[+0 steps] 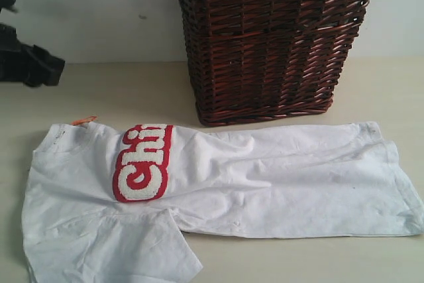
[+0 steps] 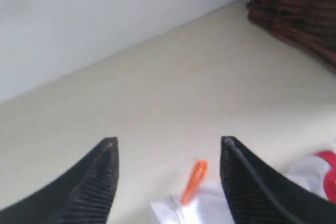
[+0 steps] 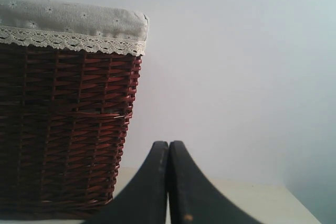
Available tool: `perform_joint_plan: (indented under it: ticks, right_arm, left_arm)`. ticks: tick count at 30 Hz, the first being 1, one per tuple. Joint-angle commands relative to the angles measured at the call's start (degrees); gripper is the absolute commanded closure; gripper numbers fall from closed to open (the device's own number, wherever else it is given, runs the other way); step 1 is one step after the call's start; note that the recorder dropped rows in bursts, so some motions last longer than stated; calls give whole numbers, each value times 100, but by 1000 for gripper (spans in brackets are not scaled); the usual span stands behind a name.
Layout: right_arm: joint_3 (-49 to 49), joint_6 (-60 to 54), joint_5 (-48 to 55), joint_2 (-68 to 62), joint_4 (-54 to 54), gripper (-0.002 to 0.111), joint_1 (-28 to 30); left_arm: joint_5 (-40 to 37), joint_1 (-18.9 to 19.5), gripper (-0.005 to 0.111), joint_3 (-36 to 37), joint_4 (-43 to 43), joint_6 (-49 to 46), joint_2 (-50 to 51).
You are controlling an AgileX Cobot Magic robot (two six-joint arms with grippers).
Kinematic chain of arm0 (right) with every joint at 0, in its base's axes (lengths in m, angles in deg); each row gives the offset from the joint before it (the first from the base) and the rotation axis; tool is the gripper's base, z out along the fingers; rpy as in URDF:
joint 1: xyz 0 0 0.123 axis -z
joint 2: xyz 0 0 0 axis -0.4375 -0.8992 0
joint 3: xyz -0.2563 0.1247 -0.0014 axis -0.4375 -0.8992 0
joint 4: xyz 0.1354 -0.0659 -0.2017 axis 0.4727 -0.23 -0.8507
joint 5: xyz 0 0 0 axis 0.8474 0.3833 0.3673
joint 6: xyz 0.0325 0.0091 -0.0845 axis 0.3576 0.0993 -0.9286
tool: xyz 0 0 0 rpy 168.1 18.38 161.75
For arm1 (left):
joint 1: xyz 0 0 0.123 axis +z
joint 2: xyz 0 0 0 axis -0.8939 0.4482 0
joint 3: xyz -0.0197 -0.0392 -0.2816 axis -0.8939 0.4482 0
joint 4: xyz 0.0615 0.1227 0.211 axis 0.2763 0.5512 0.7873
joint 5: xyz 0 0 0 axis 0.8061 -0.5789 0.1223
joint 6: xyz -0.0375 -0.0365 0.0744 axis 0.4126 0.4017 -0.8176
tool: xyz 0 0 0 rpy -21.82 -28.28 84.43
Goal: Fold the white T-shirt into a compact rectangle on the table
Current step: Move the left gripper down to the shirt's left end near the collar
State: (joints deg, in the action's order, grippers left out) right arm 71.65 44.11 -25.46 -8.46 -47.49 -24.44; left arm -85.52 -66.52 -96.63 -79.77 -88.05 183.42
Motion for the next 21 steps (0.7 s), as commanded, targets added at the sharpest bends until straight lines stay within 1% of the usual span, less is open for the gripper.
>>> perform_joint_plan:
  ticks: [1,2,3,4,5,8,9,10,11,12,13,15,21]
  right_arm:
    - [-30,3,-46,39,14,108,31]
    - [-30,3,-46,39,14,108,31]
    - [-30,3,-46,39,14,108,31]
    - [-30,3,-46,39,14,108,31]
    - [-30,3,-46,39,14,108,31]
    - [-30,3,-46,39,14,108,31]
    - [-30,3,-46,39,14,108,31]
    - [-30,3,-46,39,14,108,31]
    - [-30,3,-46,39,14,108,31]
    - [-30,3,-46,39,14,108,31]
    - [-30,3,-46,39,14,108,31]
    - [-30,3,-46,39,14,108,31]
    - [-30,3,-46,39,14,108,31]
  left_arm:
    - [-1171,375,42,1152,1453,522,-435]
    - [-2502,684,42,1367,2499,747,-551]
    - [-3405,839,42,1372,3085,735,-585]
    - [-4971,1075,42,1346,3958,467,-654]
    - [-5649,1180,42,1293,4498,340,-720]
    - [-5649,1342,42,1297,5404,186,-860]
    - [-5649,1342,42,1346,5984,65,-848]
    - [-5649,1342,42,1422,6313,-27,-848]
    - [-5649,1342,42,1557,6507,-378,-848]
    - [-5649,1342,42,1639,6440,-782,-848]
    - [-5649,1323,42,1802,6108,-980,-848]
    - [-5587,1185,42,1921,5809,-980,-778]
    - [-5500,452,42,1996,5706,-980,-616]
